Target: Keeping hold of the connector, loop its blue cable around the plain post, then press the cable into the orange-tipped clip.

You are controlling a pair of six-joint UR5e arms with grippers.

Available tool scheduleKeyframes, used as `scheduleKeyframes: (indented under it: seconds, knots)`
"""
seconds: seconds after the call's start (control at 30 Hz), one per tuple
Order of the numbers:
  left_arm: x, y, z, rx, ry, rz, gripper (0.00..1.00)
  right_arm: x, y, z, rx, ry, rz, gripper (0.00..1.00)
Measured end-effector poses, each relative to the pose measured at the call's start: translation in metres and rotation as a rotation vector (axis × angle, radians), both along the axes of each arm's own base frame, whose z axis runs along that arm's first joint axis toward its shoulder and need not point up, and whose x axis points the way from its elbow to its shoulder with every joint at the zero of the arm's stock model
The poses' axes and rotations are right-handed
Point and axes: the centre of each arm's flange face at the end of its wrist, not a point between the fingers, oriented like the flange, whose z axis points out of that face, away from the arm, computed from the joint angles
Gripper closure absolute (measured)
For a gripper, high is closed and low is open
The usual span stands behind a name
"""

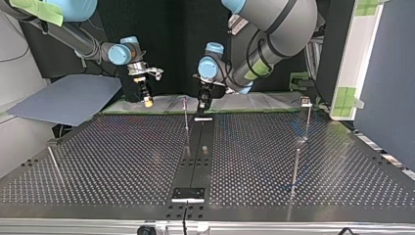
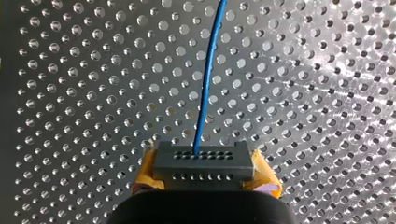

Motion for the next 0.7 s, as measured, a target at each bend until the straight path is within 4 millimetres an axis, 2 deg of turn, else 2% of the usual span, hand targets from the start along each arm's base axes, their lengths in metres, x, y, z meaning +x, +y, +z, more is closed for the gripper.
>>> scheduleKeyframes:
  seconds: [0.23, 0.5, 0.7]
  knots:
    - [0.014, 0.001, 0.004, -0.033, 0.001, 0.0, 0.96, 0.0, -0.005, 0.002, -0.003, -0.007, -0.002, 1.0]
    - [0.028, -0.001, -0.016, -0.019, 0.042, 0.0, 0.96, -0.001, -0.013, 0.006, -0.006, -0.016, -0.007, 1.0]
    - [0.047, 0.0, -0.008, -0.022, 0.046, 0.012, 0.96, -0.004, -0.023, 0.01, -0.013, -0.026, -0.014, 1.0]
